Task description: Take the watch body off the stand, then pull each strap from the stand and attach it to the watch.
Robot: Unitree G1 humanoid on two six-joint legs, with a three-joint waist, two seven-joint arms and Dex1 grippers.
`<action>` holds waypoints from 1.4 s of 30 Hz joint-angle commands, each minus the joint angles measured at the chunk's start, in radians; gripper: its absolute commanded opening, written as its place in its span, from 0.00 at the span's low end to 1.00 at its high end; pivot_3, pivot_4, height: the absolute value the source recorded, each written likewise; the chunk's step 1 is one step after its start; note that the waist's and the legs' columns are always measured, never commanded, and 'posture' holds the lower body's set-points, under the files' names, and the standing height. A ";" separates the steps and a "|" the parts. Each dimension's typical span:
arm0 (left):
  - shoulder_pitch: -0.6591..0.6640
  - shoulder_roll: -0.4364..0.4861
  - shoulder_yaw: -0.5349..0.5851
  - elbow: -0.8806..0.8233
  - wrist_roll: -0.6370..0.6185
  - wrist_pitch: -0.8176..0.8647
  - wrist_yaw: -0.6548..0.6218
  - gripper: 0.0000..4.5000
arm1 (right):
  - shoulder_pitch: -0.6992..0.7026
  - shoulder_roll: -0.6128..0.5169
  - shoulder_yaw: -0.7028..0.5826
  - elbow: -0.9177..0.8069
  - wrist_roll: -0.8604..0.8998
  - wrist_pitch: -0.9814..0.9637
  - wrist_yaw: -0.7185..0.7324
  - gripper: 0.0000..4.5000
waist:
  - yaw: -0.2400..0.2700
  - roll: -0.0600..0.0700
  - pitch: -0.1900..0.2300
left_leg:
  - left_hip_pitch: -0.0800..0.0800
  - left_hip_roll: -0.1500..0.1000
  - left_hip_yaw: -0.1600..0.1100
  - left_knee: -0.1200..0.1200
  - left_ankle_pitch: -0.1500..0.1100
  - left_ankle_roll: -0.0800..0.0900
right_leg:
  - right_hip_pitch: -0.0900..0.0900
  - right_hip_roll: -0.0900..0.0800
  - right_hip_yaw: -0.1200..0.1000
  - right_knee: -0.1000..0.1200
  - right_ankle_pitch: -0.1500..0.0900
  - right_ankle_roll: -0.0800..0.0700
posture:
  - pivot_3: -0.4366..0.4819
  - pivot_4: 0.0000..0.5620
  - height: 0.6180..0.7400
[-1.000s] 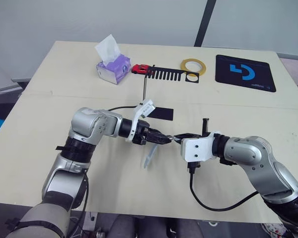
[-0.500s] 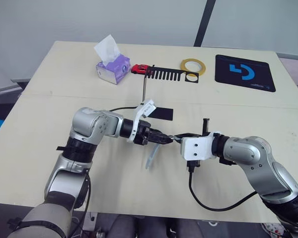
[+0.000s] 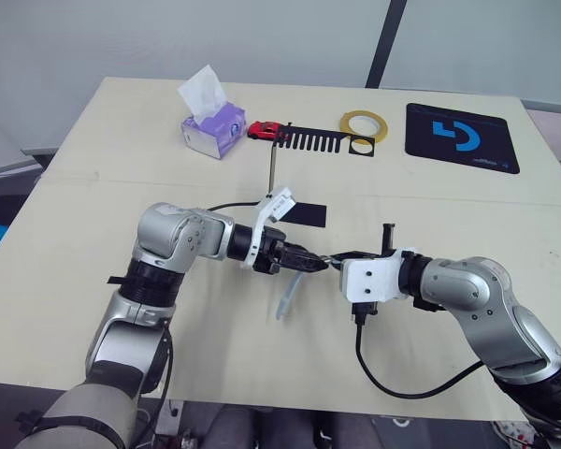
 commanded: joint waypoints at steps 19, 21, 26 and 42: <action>-0.031 -0.016 0.022 -0.056 -0.050 -0.002 -0.007 0.37 | -0.018 0.006 -0.006 -0.006 -0.011 0.002 0.000 0.00 | 0.000 0.000 0.000 | 0.000 0.000 0.000 0.000 0.000 0.000 | 0.000 0.000 0.000 0.000 0.000 0.000 | 0.48 0.27 0.98; -0.031 -0.016 0.022 -0.056 -0.050 -0.002 -0.008 0.37 | -0.018 0.006 -0.006 -0.006 -0.012 0.003 0.000 0.00 | 0.000 0.000 0.000 | 0.000 0.000 0.000 0.000 0.000 0.000 | 0.000 0.000 0.000 0.000 0.000 0.000 | 0.48 0.27 0.98; -0.032 -0.017 0.023 -0.055 -0.051 -0.001 -0.008 0.37 | -0.018 0.007 -0.005 -0.006 -0.013 0.004 -0.001 0.00 | 0.000 0.000 0.000 | 0.000 0.000 0.000 0.000 0.000 0.000 | 0.000 0.000 0.000 0.000 0.000 0.000 | 0.48 0.27 0.98; -0.033 -0.024 0.029 -0.061 -0.058 0.006 0.001 0.37 | -0.017 0.007 -0.003 -0.005 -0.015 0.008 -0.001 0.00 | 0.000 0.000 0.000 | 0.000 0.000 0.000 0.000 0.000 0.000 | 0.000 0.000 0.000 0.000 0.000 0.000 | 0.48 0.27 0.98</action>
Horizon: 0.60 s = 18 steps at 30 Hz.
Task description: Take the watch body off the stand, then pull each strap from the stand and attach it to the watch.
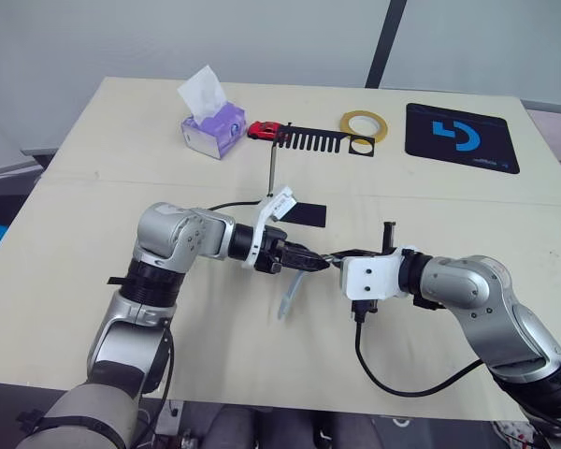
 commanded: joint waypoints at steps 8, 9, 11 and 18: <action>-0.040 -0.025 0.028 -0.057 -0.059 0.010 -0.006 0.37 | -0.010 0.003 -0.004 -0.006 -0.010 -0.001 0.000 0.00 | 0.000 0.000 0.000 | 0.000 0.000 0.000 0.000 0.000 0.000 | 0.000 0.000 0.000 0.000 0.000 0.000 | 0.48 0.27 0.98; -0.041 -0.027 0.030 -0.058 -0.060 0.013 -0.005 0.37 | -0.009 0.002 -0.003 -0.006 -0.010 -0.001 0.000 0.00 | 0.000 0.000 0.000 | 0.000 0.000 0.000 0.000 0.000 0.000 | 0.000 0.000 0.000 0.000 0.000 0.000 | 0.48 0.27 0.98; -0.041 -0.031 0.033 -0.059 -0.061 0.017 -0.004 0.37 | -0.008 0.002 -0.004 -0.006 -0.011 0.000 0.000 0.00 | 0.000 0.000 0.000 | 0.000 0.000 0.000 0.000 0.000 0.000 | 0.000 0.000 0.000 0.000 0.000 0.000 | 0.48 0.27 0.98; -0.037 -0.029 0.030 -0.057 -0.055 0.010 -0.007 0.37 | -0.006 0.002 -0.009 -0.010 -0.015 0.004 0.001 0.00 | 0.000 0.000 0.000 | 0.000 0.000 0.000 0.000 0.000 0.000 | 0.000 0.000 0.000 0.000 0.000 0.000 | 0.48 0.27 0.98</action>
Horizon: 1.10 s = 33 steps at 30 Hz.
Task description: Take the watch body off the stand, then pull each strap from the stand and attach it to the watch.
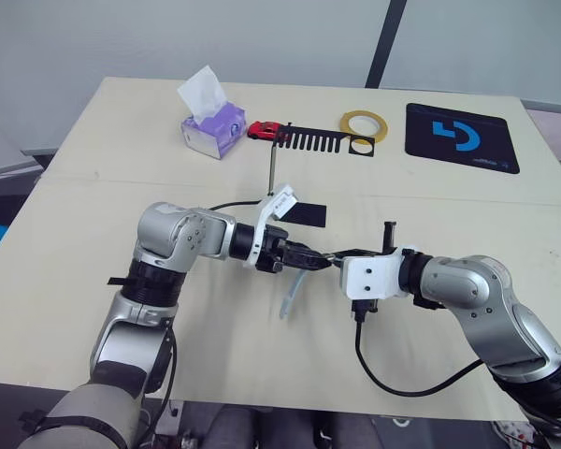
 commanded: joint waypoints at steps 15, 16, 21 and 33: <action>-0.015 0.028 -0.021 -0.028 -0.025 -0.060 -0.032 0.37 | 0.002 -0.016 -0.050 -0.073 0.012 0.021 0.012 0.00 | 0.000 0.000 0.000 | 0.000 0.000 0.000 0.000 0.000 0.000 | 0.000 0.000 0.000 0.000 0.000 0.000 | 0.48 0.27 0.98; -0.016 0.029 -0.023 -0.026 -0.025 -0.062 -0.032 0.37 | 0.002 -0.016 -0.050 -0.076 0.012 0.022 0.013 0.00 | 0.000 0.000 0.000 | 0.000 0.000 0.000 0.000 0.000 0.000 | 0.000 0.000 0.000 0.000 0.000 0.000 | 0.48 0.27 0.98; -0.020 0.032 -0.028 -0.018 -0.025 -0.071 -0.035 0.37 | -0.001 -0.013 -0.049 -0.082 0.012 0.024 0.012 0.00 | 0.000 0.000 0.000 | 0.000 0.000 0.000 0.000 0.000 0.000 | 0.000 0.000 0.000 0.000 0.000 0.000 | 0.48 0.27 0.98; -0.003 0.101 -0.084 -0.030 0.016 -0.242 -0.125 0.37 | 0.029 -0.024 -0.148 -0.147 0.135 0.100 0.063 0.67 | 0.000 0.000 0.000 | 0.000 0.000 0.000 0.000 0.000 0.000 | 0.000 0.000 0.000 0.000 0.000 0.000 | 0.48 0.27 0.98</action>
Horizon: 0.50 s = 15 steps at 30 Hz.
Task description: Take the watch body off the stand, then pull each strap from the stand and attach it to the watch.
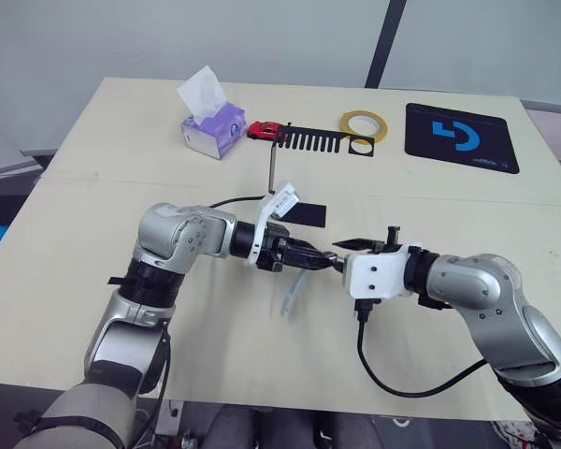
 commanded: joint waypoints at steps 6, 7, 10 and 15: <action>0.065 0.164 -0.101 -0.074 0.136 -0.468 -0.264 0.37 | 0.057 0.041 -0.347 -0.159 0.464 0.364 0.107 0.99 | -0.001 0.000 0.000 | 0.000 0.000 0.000 0.000 0.000 0.000 | 0.000 0.000 0.000 0.000 0.000 0.000 | 0.48 0.27 0.98; 0.077 0.175 -0.103 -0.074 0.152 -0.524 -0.287 0.37 | 0.060 0.048 -0.395 -0.169 0.539 0.423 0.116 0.99 | 0.000 0.000 0.000 | 0.000 0.000 0.000 0.000 0.000 0.000 | 0.000 0.000 0.000 0.000 0.000 0.000 | 0.48 0.27 0.98; 0.109 0.200 -0.103 -0.067 0.200 -0.707 -0.361 0.37 | 0.077 0.049 -0.520 -0.190 0.746 0.572 0.134 0.99 | 0.001 0.000 0.000 | 0.000 0.000 0.000 0.000 0.000 0.000 | 0.000 0.000 0.000 0.000 0.000 0.000 | 0.48 0.27 0.98; 0.181 0.230 -0.105 -0.037 0.311 -1.100 -0.457 0.37 | 0.103 0.016 -0.597 -0.211 0.929 0.679 0.094 0.99 | 0.002 0.000 0.000 | 0.000 0.000 0.000 -0.001 0.000 0.000 | 0.000 -0.001 0.000 -0.001 0.000 0.000 | 0.48 0.27 0.98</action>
